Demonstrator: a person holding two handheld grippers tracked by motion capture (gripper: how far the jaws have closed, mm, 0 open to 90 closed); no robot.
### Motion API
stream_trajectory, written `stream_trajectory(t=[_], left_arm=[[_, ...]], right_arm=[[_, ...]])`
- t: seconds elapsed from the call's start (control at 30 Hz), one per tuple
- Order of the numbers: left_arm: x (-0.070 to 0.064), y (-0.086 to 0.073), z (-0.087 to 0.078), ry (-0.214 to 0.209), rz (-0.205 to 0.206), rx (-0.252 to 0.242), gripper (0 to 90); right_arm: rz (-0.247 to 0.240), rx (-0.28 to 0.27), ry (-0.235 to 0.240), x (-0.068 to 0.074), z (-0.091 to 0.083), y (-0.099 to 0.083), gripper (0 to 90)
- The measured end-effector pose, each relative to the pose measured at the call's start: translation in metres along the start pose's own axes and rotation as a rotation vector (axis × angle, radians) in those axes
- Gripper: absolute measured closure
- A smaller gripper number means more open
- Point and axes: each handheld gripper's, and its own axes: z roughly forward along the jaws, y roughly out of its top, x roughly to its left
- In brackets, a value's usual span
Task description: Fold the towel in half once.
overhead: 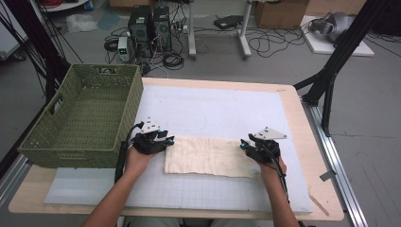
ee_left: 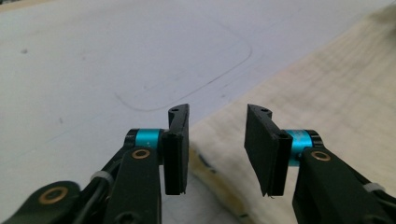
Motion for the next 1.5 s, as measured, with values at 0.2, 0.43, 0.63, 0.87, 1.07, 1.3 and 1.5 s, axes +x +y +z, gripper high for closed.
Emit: stream_trajectory(t=[0.2,0.43,0.63,0.87,1.07,1.3,1.5], left_arm=[[-0.009,-0.001,0.000,-0.075,-0.002,0.005,59.2],[-0.011,-0.014,0.009,-0.036,0.034,0.126,68.5],[-0.007,-0.014,0.004,-0.036,0.033,0.115,64.2],[-0.004,-0.011,-0.025,-0.062,-0.051,-0.066,31.0],[-0.003,-0.011,-0.041,-0.099,-0.073,-0.154,16.9],[-0.011,-0.015,-0.049,-0.102,-0.031,-0.172,17.2],[-0.014,-0.014,-0.046,-0.112,-0.022,-0.166,17.3]], right_arm=[[-0.012,0.028,0.121,0.010,-0.004,-0.006,54.6],[-0.002,0.118,0.126,0.010,0.001,-0.022,60.6],[0.050,0.110,0.051,-0.003,-0.008,-0.028,57.2],[0.048,0.014,0.049,-0.004,-0.036,-0.029,33.4],[0.056,-0.039,0.034,-0.003,-0.061,-0.028,15.9],[0.055,-0.101,0.004,-0.004,-0.081,-0.032,11.7],[0.065,-0.090,-0.010,-0.007,-0.081,-0.038,11.7]])
